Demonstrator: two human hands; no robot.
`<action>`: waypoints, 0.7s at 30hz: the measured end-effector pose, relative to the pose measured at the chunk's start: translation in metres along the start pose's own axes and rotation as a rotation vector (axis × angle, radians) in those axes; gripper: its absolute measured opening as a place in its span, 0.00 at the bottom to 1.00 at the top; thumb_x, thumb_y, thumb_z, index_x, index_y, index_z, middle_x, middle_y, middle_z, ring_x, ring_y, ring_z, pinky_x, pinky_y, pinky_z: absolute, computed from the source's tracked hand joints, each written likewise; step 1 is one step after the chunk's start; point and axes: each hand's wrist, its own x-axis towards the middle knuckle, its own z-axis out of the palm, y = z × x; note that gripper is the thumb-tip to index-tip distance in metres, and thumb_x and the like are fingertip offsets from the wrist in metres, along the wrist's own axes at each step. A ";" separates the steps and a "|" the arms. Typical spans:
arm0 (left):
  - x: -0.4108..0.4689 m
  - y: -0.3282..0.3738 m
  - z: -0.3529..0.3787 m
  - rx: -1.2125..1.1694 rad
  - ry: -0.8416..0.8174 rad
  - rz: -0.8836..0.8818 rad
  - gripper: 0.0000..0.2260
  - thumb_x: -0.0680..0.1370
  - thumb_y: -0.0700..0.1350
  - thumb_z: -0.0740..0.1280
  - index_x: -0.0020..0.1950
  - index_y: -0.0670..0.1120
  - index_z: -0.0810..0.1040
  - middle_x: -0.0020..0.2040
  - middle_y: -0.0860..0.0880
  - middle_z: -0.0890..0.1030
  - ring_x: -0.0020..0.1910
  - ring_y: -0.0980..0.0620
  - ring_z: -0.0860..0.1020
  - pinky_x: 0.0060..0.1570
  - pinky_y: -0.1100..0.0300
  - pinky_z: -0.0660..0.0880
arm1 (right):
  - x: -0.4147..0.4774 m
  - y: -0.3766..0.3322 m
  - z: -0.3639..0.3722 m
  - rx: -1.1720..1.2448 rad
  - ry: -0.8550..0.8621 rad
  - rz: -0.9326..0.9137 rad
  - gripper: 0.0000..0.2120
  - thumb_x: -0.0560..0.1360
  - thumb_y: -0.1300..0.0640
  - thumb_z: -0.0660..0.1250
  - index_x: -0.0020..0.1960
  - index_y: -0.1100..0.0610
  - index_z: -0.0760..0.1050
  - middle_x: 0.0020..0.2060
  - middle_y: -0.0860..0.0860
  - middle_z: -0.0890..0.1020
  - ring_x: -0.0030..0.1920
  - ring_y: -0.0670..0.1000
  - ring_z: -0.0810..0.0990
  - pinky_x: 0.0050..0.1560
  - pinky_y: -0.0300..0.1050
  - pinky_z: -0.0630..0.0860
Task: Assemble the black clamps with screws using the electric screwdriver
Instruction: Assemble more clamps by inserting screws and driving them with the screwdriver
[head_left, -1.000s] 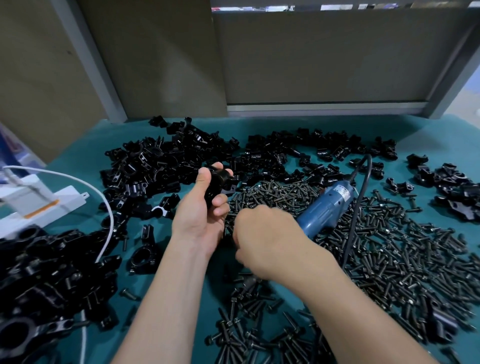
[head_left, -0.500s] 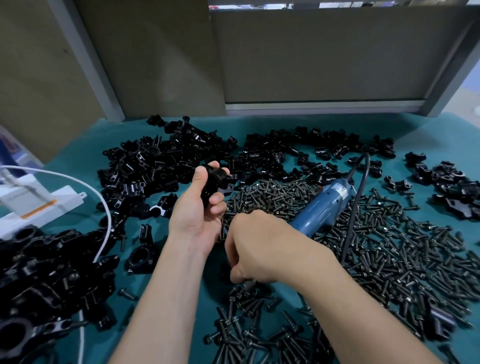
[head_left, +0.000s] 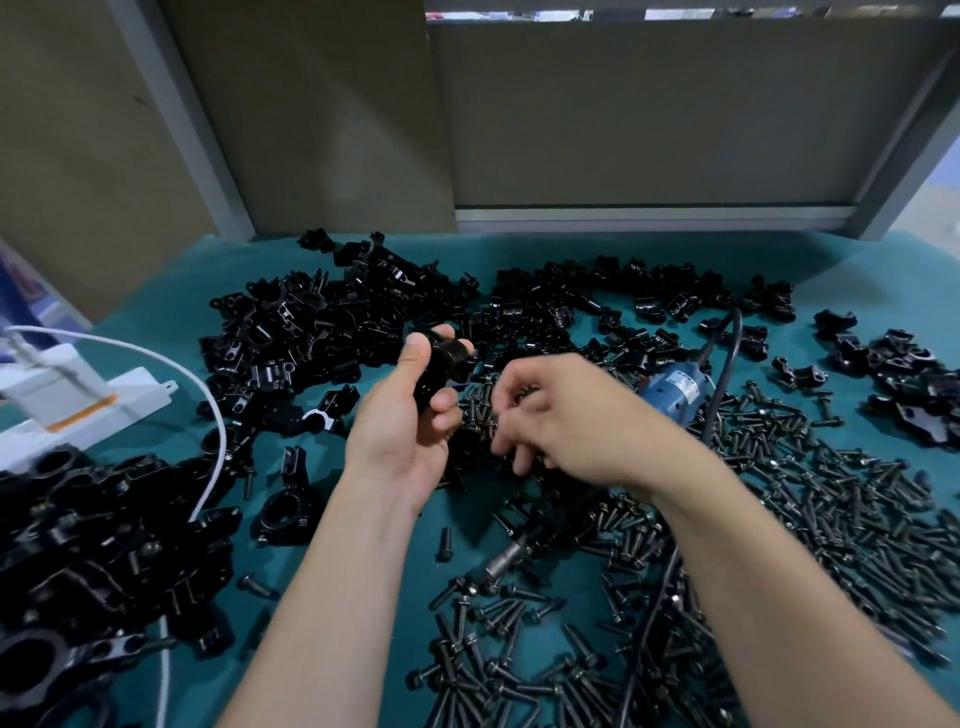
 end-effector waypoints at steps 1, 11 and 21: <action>-0.001 -0.001 0.001 0.038 -0.018 -0.002 0.12 0.86 0.50 0.62 0.56 0.46 0.83 0.46 0.49 0.87 0.26 0.59 0.68 0.23 0.69 0.65 | 0.001 0.005 -0.005 0.146 0.027 -0.007 0.10 0.80 0.66 0.65 0.43 0.54 0.76 0.37 0.53 0.87 0.33 0.51 0.83 0.32 0.42 0.76; -0.007 -0.015 0.009 0.500 -0.200 -0.008 0.12 0.86 0.45 0.64 0.58 0.47 0.88 0.46 0.52 0.86 0.28 0.57 0.72 0.25 0.66 0.67 | 0.006 0.026 -0.018 0.803 0.303 -0.087 0.12 0.72 0.76 0.72 0.43 0.61 0.86 0.34 0.58 0.86 0.34 0.51 0.85 0.40 0.39 0.83; -0.007 -0.015 0.008 0.465 -0.290 0.012 0.17 0.77 0.54 0.69 0.60 0.48 0.87 0.46 0.52 0.85 0.29 0.58 0.72 0.26 0.66 0.68 | 0.009 0.029 -0.019 0.620 0.350 -0.205 0.04 0.74 0.67 0.76 0.42 0.61 0.87 0.33 0.58 0.85 0.31 0.51 0.82 0.33 0.40 0.79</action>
